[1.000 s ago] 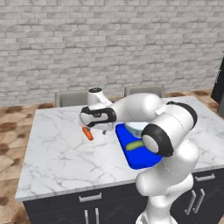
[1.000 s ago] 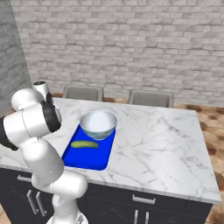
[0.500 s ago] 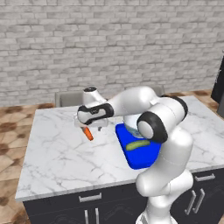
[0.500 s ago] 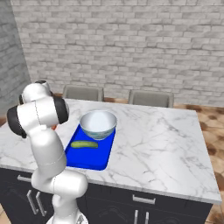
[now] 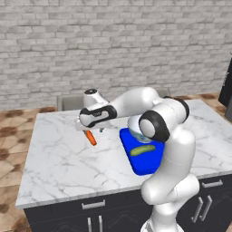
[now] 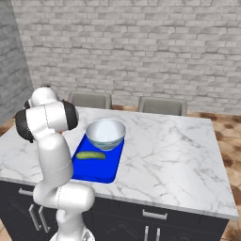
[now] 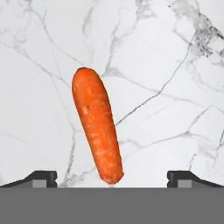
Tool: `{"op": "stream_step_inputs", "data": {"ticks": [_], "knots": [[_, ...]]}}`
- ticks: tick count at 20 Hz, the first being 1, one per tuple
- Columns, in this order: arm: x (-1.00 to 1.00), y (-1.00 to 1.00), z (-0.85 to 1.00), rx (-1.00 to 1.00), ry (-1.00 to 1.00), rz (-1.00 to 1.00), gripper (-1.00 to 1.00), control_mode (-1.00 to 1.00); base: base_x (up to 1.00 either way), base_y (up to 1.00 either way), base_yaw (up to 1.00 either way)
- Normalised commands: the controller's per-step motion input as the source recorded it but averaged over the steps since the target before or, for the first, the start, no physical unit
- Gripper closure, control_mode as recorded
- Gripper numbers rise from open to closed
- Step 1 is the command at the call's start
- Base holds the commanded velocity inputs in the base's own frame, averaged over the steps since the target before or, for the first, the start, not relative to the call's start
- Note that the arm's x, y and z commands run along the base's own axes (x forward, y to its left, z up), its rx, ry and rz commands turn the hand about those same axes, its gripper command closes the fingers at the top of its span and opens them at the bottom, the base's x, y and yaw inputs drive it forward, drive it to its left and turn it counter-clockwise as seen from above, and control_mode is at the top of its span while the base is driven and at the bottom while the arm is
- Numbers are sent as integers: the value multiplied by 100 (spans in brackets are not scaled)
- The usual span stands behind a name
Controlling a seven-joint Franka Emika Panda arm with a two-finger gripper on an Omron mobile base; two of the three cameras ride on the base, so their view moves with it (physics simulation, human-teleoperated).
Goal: Place the two vegetables and bowl onto the tray for setting up a vegetable dip station.
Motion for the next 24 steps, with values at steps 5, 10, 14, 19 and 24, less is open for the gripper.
{"op": "stream_step_inputs", "data": {"ticks": [5,10,14,19,24], "knots": [[14,0,-26,-1,-3,11,-100,-100,0,0,0],[8,2,-22,0,0,10,-100,-100,0,0,0],[14,2,-20,0,0,12,-100,-100,0,0,0],[10,5,-23,0,0,9,-100,-100,0,0,0],[8,14,-24,0,0,7,-100,-100,0,0,0]]}}
